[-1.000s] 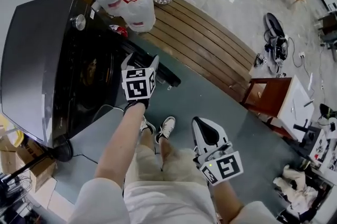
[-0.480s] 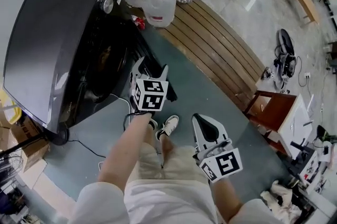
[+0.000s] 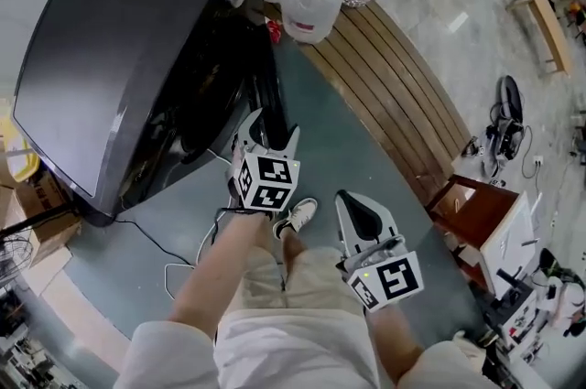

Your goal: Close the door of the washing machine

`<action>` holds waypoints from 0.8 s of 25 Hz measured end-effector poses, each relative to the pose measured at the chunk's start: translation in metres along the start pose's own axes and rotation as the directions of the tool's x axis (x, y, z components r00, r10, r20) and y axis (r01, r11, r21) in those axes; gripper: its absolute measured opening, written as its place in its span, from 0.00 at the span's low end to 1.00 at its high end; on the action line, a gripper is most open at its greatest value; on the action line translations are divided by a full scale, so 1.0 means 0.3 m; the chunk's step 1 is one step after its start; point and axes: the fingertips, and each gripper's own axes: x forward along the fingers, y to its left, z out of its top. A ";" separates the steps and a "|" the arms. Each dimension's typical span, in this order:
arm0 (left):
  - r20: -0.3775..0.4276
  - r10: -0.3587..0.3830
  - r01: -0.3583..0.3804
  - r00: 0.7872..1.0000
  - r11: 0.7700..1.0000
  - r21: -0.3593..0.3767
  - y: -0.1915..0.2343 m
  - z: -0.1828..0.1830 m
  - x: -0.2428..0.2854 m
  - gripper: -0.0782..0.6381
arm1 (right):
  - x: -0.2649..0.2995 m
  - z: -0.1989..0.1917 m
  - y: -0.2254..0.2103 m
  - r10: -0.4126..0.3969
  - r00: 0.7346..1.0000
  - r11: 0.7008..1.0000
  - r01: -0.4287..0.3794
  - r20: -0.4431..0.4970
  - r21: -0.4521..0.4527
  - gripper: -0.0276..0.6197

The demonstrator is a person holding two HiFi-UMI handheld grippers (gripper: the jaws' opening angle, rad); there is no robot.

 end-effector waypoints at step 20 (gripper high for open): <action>-0.067 0.254 -0.260 0.965 0.959 -0.111 0.297 -0.301 -0.225 0.27 | 0.137 -0.006 0.099 0.114 0.992 0.992 -0.116 -0.047 -0.039 0.04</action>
